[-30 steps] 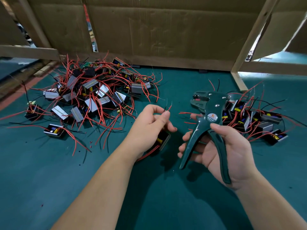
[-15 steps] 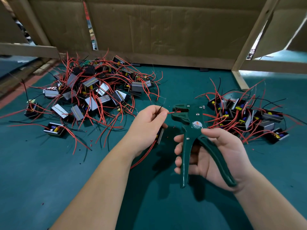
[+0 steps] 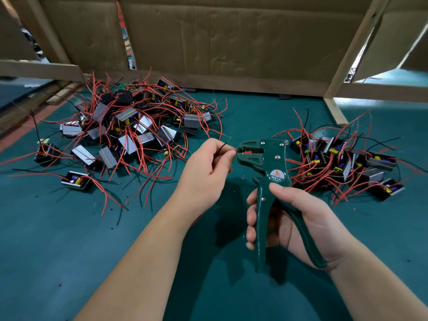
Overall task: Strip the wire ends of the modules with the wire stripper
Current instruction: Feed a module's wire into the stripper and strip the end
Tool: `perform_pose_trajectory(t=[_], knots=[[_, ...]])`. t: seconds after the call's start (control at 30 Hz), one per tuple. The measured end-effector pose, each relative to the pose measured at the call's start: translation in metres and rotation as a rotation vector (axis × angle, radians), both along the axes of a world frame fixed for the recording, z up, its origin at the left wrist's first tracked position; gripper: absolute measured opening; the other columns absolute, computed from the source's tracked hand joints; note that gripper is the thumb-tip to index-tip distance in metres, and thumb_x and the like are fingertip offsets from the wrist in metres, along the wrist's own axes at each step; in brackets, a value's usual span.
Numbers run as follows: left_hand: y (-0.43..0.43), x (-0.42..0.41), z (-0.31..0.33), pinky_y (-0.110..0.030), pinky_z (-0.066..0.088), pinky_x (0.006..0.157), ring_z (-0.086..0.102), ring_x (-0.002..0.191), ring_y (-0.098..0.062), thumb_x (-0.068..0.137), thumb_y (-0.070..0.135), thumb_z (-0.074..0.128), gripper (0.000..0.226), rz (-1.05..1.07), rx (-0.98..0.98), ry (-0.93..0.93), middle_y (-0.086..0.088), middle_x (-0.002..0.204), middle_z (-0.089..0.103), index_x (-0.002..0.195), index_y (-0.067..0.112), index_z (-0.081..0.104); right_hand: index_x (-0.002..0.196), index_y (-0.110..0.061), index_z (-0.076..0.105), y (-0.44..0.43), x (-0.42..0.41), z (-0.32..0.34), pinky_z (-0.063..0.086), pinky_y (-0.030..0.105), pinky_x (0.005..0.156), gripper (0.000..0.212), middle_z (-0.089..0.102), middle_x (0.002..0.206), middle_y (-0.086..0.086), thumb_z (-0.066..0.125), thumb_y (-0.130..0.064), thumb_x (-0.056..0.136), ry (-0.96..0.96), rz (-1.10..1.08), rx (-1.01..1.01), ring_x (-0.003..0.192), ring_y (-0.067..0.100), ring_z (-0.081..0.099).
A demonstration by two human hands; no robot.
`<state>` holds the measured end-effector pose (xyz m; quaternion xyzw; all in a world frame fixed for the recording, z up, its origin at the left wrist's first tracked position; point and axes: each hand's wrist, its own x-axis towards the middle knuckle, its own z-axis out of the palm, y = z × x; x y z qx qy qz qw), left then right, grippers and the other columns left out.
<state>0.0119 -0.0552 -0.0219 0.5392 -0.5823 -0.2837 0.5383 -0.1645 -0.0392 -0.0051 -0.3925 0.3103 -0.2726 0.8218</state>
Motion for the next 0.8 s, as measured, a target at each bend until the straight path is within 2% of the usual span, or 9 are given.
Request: perform_pose_trajectory(t=[0.17, 0.23, 0.3, 0.37, 0.47, 0.53, 0.63, 0.73, 0.8], knots=[[0.0, 0.0, 0.0, -0.017, 0.038, 0.054, 0.046, 0.052, 0.001, 0.097, 0.021, 0.051, 0.02, -0.002, 0.007, -0.015, 0.01, 0.066, 0.056, 0.08, 0.029, 0.05, 0.084, -0.003, 0.062, 0.002, 0.001, 0.001, 0.052, 0.042, 0.053, 0.046, 0.057, 0.069, 0.02, 0.066, -0.045, 0.067, 0.031, -0.033, -0.008, 0.054, 0.032, 0.058], [0.002, -0.003, 0.003, -0.025, 0.039, 0.054, 0.047, 0.053, -0.005, 0.097, 0.03, 0.045, 0.015, -0.038, 0.039, 0.095, 0.009, 0.064, 0.056, 0.084, 0.031, 0.052, 0.079, -0.006, 0.063, 0.004, 0.003, 0.001, 0.052, 0.04, 0.052, 0.043, 0.057, 0.066, 0.018, 0.067, -0.049, 0.07, 0.045, -0.048, -0.007, 0.051, 0.03, 0.058], [0.003, -0.005, 0.005, -0.03, 0.041, 0.059, 0.049, 0.059, -0.01, 0.094, 0.036, 0.036, 0.02, -0.083, 0.05, 0.298, 0.01, 0.061, 0.05, 0.087, 0.028, 0.053, 0.074, -0.009, 0.063, 0.006, 0.006, 0.001, 0.051, 0.037, 0.049, 0.043, 0.055, 0.062, 0.015, 0.064, -0.052, 0.071, 0.065, -0.093, 0.006, 0.047, 0.028, 0.056], [0.004, -0.005, 0.008, -0.028, 0.04, 0.063, 0.052, 0.062, -0.011, 0.093, 0.034, 0.034, 0.024, -0.132, 0.055, 0.411, 0.01, 0.063, 0.044, 0.079, 0.025, 0.051, 0.069, -0.01, 0.058, 0.008, 0.01, 0.0, 0.046, 0.032, 0.043, 0.046, 0.049, 0.055, 0.012, 0.061, -0.055, 0.067, 0.073, -0.166, 0.021, 0.039, 0.025, 0.047], [0.005, -0.005, 0.007, -0.027, 0.039, 0.06, 0.052, 0.066, -0.009, 0.09, 0.039, 0.037, 0.028, -0.153, 0.145, 0.243, 0.008, 0.066, 0.053, 0.069, 0.03, 0.052, 0.071, -0.009, 0.054, 0.004, 0.013, -0.002, 0.044, 0.03, 0.041, 0.047, 0.047, 0.055, 0.011, 0.059, -0.055, 0.067, 0.068, -0.225, 0.033, 0.039, 0.024, 0.045], [0.005, -0.003, 0.005, -0.035, 0.043, 0.069, 0.053, 0.071, -0.008, 0.091, 0.039, 0.037, 0.026, -0.162, 0.153, 0.128, 0.008, 0.072, 0.056, 0.072, 0.03, 0.052, 0.079, -0.006, 0.059, 0.001, 0.01, -0.002, 0.051, 0.037, 0.049, 0.049, 0.054, 0.063, 0.015, 0.054, -0.054, 0.073, -0.004, -0.199, 0.071, 0.05, 0.028, 0.054], [0.003, 0.005, 0.006, -0.045, 0.048, 0.083, 0.057, 0.084, -0.011, 0.101, 0.027, 0.038, 0.026, -0.128, 0.091, 0.07, 0.019, 0.079, 0.055, 0.079, 0.029, 0.051, 0.089, 0.0, 0.063, -0.005, 0.002, -0.001, 0.055, 0.048, 0.062, 0.048, 0.058, 0.077, 0.022, 0.055, -0.045, 0.074, -0.109, -0.176, 0.078, 0.065, 0.035, 0.061], [0.0, 0.012, 0.005, -0.041, 0.053, 0.07, 0.057, 0.089, -0.017, 0.102, 0.021, 0.04, 0.03, -0.058, 0.073, -0.018, 0.017, 0.085, 0.056, 0.078, 0.033, 0.053, 0.091, 0.001, 0.065, -0.007, -0.002, -0.001, 0.054, 0.05, 0.063, 0.048, 0.059, 0.08, 0.024, 0.065, -0.038, 0.063, -0.108, -0.089, 0.079, 0.068, 0.038, 0.061], [-0.001, 0.014, 0.002, -0.033, 0.053, 0.061, 0.056, 0.079, -0.012, 0.1, 0.022, 0.044, 0.031, -0.02, 0.04, -0.069, 0.004, 0.089, 0.057, 0.076, 0.037, 0.056, 0.094, 0.001, 0.066, -0.005, -0.001, -0.003, 0.054, 0.05, 0.065, 0.055, 0.06, 0.082, 0.025, 0.076, -0.038, 0.055, -0.107, -0.016, 0.085, 0.069, 0.038, 0.061]])
